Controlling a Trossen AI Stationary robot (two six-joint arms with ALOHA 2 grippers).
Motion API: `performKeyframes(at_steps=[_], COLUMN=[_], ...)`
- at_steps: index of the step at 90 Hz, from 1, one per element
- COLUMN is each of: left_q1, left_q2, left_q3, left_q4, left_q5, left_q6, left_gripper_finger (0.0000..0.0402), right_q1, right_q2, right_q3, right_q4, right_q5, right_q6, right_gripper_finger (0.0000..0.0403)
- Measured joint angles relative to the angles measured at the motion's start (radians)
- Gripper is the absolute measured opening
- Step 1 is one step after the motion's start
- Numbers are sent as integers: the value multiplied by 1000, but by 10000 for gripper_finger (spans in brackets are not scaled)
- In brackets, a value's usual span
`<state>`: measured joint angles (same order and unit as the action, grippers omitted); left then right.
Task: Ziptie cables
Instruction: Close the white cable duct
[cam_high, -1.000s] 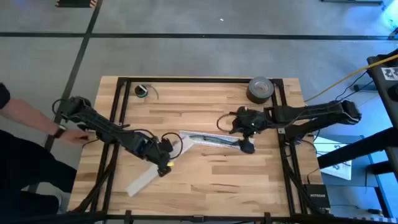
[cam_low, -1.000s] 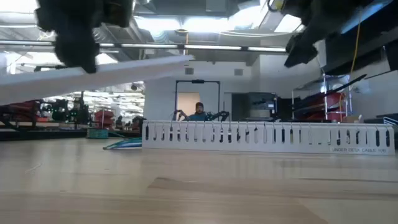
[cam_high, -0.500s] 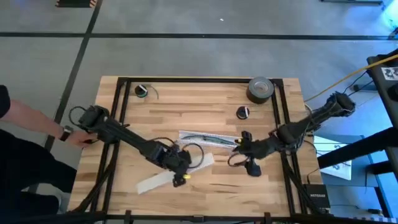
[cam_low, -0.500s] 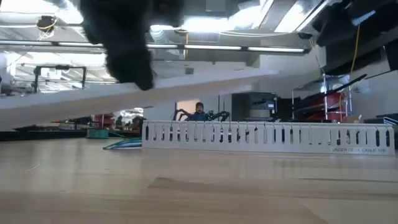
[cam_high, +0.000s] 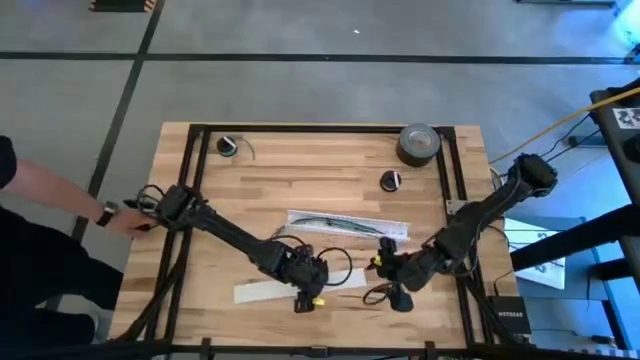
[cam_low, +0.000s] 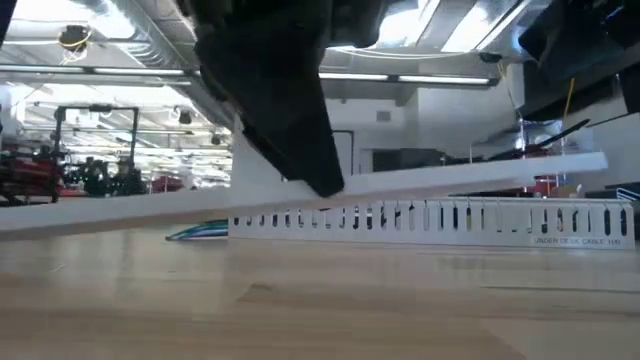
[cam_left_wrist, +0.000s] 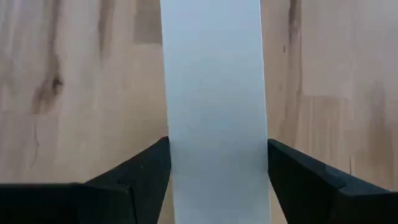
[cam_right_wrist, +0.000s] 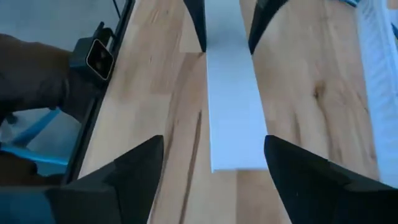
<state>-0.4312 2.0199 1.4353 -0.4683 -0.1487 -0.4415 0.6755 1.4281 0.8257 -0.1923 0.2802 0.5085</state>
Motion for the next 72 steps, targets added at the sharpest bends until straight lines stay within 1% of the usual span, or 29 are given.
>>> performKeyframes(at_steps=[16,27,38,47,55,63,72], left_q1=[-3,-3,2,19,39,54,51], left_q2=[22,40,53,57,58,56,34], left_q3=[-8,-10,-10,-10,-7,24,76], left_q4=[15,23,46,42,37,-25,-185], left_q5=[0,0,3,19,75,129,128], left_q6=[4,4,15,27,27,12,-15], left_gripper_finger=[234,234,239,255,273,285,290], right_q1=[-1,-2,-13,-33,-54,-72,-96], right_q2=[104,192,261,290,291,287,285], right_q3=[0,0,-1,-1,-1,-1,-1], right_q4=[151,231,250,249,255,252,307], right_q5=[1,46,76,71,47,41,29], right_q6=[-50,-71,-72,-71,-70,-70,-71], right_gripper_finger=[266,266,266,266,266,266,266])
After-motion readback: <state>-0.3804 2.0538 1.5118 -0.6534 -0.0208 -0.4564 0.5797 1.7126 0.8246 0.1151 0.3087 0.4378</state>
